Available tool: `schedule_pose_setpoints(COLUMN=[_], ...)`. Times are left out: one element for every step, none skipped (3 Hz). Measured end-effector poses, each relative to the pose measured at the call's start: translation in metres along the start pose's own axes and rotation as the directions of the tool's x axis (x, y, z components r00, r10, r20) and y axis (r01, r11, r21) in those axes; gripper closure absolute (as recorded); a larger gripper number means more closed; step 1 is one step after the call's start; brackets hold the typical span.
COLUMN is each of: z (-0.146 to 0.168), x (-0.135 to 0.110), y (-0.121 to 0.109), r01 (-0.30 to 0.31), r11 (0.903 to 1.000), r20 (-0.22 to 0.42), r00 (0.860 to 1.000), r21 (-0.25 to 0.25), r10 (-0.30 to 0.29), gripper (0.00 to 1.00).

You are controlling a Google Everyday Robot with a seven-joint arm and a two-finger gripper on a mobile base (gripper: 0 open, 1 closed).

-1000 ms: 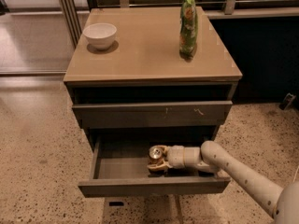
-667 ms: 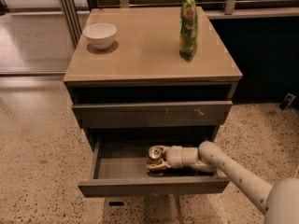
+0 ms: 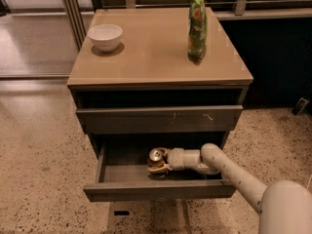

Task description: Place orange can into middle drawer

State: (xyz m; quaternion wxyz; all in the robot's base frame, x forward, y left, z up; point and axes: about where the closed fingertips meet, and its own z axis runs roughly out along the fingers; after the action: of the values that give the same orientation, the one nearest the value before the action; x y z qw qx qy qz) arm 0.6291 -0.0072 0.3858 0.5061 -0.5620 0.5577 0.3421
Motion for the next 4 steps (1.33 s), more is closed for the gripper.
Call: schedule_pose_setpoints(z=[-0.0013,-0.0020,-0.0020,-0.0016], x=[-0.0074,-0.0109,-0.0109,-0.0110], y=[-0.0021,-0.0026,-0.0026,-0.0025], r01=[0.001,0.001,0.001,0.001], r11=[1.0000,1.0000,1.0000,1.0000], r20=[0.000,0.000,0.000,0.001], r00=[1.000,1.000,1.000,1.000], r21=[0.001,0.001,0.001,0.000], r10=[-0.001,-0.001,-0.001,-0.001], gripper=[0.58,0.35,0.11,0.00])
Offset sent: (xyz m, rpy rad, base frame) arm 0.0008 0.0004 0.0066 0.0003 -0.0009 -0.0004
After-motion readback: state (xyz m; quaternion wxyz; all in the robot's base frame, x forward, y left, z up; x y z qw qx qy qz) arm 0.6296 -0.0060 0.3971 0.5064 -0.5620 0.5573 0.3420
